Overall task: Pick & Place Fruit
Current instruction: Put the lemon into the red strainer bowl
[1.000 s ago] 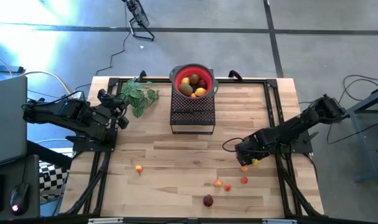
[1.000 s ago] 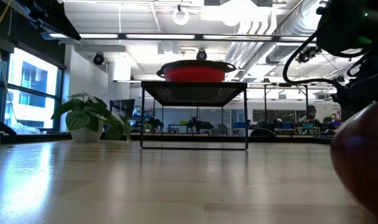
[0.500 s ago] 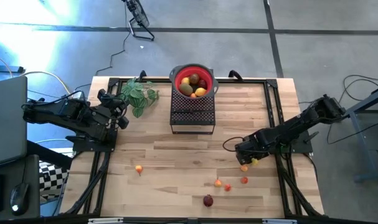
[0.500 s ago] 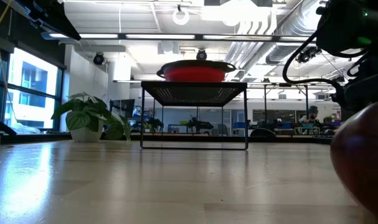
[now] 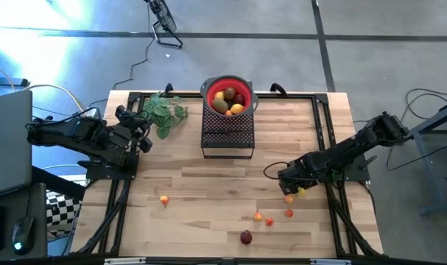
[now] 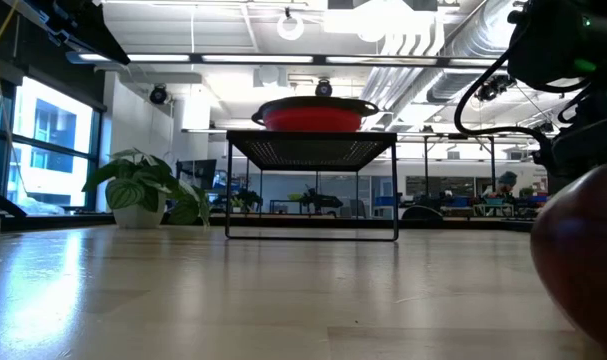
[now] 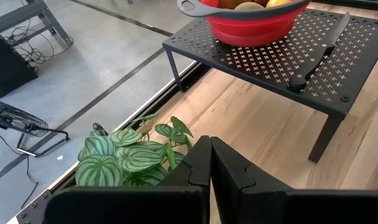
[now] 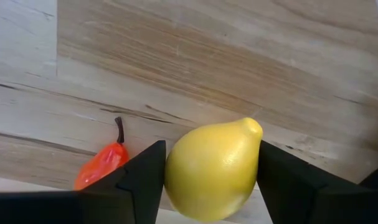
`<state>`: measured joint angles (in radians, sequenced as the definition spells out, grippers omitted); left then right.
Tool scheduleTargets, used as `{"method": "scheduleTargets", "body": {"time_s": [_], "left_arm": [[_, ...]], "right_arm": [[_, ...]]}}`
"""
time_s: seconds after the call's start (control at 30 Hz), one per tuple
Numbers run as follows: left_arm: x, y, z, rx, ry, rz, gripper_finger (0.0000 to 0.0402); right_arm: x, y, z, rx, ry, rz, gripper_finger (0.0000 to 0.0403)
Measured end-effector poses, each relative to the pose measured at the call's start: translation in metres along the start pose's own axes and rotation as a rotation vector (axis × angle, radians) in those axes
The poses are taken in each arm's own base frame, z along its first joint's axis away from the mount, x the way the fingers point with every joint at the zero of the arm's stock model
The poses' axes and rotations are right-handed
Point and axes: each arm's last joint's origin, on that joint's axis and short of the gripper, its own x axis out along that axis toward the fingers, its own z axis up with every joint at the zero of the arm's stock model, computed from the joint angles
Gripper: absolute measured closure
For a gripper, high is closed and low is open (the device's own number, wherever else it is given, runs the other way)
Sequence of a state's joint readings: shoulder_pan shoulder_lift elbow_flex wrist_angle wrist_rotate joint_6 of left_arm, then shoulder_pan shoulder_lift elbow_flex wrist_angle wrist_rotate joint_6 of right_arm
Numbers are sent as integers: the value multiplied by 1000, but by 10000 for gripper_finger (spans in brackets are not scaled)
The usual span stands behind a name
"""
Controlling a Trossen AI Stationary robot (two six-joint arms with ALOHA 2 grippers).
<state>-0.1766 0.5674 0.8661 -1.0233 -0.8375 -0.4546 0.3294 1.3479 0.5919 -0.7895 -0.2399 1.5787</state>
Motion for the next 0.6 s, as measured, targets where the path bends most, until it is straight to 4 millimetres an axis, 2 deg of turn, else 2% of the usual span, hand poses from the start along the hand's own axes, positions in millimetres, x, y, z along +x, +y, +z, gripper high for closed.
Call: {"method": "scheduleTargets", "body": {"time_s": [0.37,0.6], "left_arm": [[0,0,0,0,0,0,402],[0,0,0,0,0,0,402]], "right_arm": [[-2,3,0,-20,-6,47,195],[-15,0,-1,-28,-70,134,193]]}}
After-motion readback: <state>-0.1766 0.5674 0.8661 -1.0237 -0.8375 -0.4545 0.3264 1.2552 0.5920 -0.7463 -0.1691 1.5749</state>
